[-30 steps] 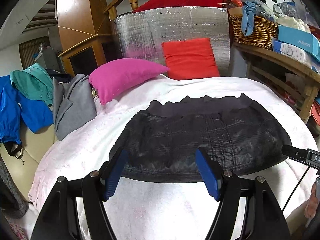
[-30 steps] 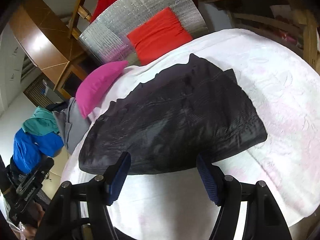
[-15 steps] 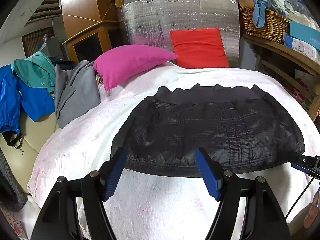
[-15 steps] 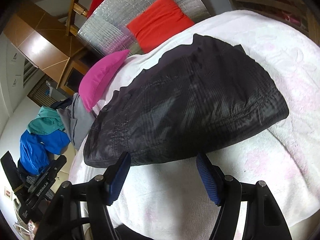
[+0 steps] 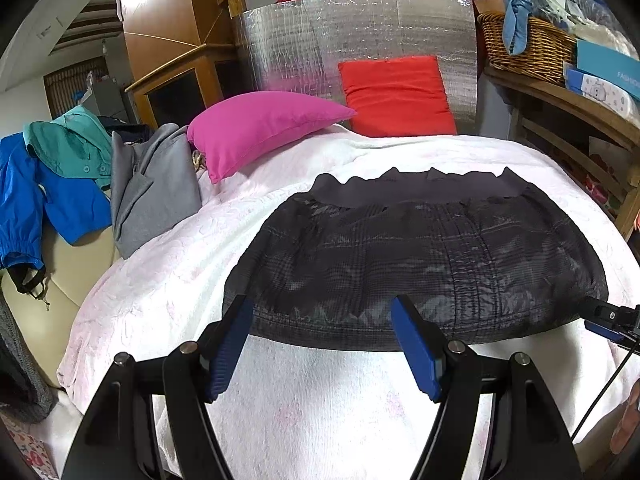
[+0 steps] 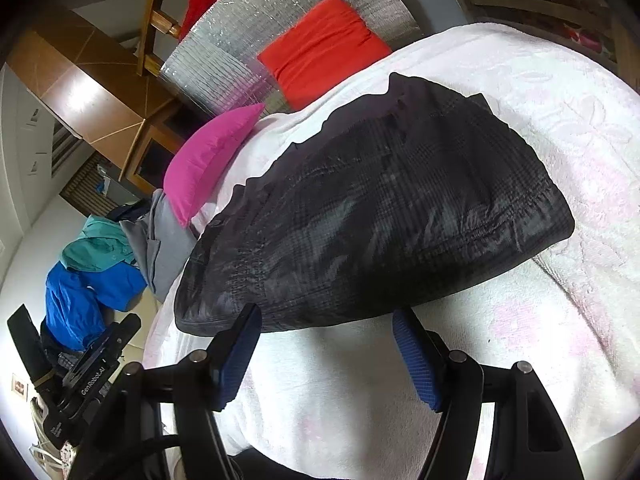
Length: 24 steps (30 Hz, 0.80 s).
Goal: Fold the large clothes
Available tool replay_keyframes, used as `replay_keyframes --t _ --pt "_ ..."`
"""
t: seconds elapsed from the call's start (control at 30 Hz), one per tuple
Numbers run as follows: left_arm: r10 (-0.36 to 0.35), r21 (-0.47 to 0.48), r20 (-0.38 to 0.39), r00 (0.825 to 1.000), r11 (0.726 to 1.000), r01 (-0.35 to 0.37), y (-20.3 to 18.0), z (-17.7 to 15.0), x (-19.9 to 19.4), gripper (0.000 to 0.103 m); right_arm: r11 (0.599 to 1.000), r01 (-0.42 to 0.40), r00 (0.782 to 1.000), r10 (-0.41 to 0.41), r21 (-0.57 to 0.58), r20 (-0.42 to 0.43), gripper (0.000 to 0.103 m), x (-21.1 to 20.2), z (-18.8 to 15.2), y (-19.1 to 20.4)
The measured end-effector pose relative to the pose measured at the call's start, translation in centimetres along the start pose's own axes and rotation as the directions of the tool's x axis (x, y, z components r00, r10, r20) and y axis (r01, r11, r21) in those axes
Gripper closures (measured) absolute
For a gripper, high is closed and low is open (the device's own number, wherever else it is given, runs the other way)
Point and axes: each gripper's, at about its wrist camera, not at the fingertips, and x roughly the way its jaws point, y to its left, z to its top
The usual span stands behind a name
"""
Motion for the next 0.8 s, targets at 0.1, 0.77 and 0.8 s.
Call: replay_keyframes --t 0.1,0.77,0.8 --pt "0.001 0.002 0.001 1.0 1.0 -0.001 -0.06 -0.03 -0.19 0.03 1.0 -0.004 1.0 0.004 -0.002 0.002 0.032 -0.15 -0.01 0.12" --pt "0.008 0.007 -0.021 1.0 1.0 -0.008 -0.04 -0.36 0.52 0.03 1.0 -0.002 1.0 0.002 0.012 -0.006 0.032 0.08 0.15 -0.44" --pt "0.005 0.007 -0.026 1.0 1.0 -0.005 0.01 -0.42 0.68 0.03 1.0 -0.001 1.0 0.001 0.014 -0.008 0.032 0.15 0.12 -0.52"
